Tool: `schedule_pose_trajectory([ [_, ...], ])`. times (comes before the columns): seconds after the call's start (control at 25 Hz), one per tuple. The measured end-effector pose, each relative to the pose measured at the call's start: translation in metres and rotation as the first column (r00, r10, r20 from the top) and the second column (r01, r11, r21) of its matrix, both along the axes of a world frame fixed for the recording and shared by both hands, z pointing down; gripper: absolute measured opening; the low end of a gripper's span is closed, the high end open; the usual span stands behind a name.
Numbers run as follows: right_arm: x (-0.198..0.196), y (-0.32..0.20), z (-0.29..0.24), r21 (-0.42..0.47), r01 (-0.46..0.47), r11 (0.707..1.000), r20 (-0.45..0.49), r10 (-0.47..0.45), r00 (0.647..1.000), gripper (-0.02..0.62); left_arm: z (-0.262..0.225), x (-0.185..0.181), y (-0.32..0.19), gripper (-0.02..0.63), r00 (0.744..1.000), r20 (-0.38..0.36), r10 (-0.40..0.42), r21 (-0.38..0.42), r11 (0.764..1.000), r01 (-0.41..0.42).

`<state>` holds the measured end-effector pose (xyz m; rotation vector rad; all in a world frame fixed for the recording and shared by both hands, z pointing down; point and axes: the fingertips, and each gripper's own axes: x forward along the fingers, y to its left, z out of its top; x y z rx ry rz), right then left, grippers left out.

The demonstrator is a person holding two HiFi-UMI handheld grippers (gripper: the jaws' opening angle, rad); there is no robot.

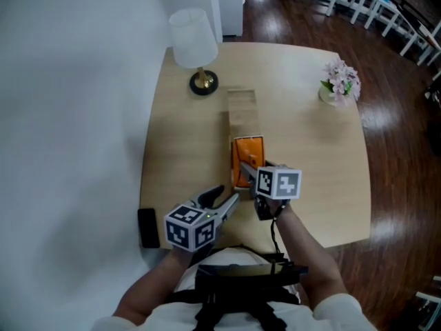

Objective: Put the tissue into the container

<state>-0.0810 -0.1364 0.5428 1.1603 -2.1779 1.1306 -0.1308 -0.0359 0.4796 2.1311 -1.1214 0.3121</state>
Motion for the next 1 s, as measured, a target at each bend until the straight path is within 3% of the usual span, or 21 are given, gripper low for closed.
schedule_pose_trajectory([
  [0.44,-0.004,0.007,0.041,-0.074,-0.008,0.997,-0.092,0.001,0.996,0.325,0.001,-0.013,0.003,0.209,0.999,-0.019,0.040,0.010,0.999,-0.040],
  [0.84,-0.002,0.010,0.040,-0.078,-0.029,0.997,-0.069,0.023,0.997,0.325,-0.002,-0.005,0.006,0.209,0.999,-0.027,0.047,0.018,0.999,-0.046],
  [1.0,0.010,0.016,0.019,-0.033,-0.037,0.999,-0.029,0.036,0.999,0.325,-0.005,-0.001,0.008,0.207,0.998,-0.035,0.046,0.029,0.999,-0.045],
])
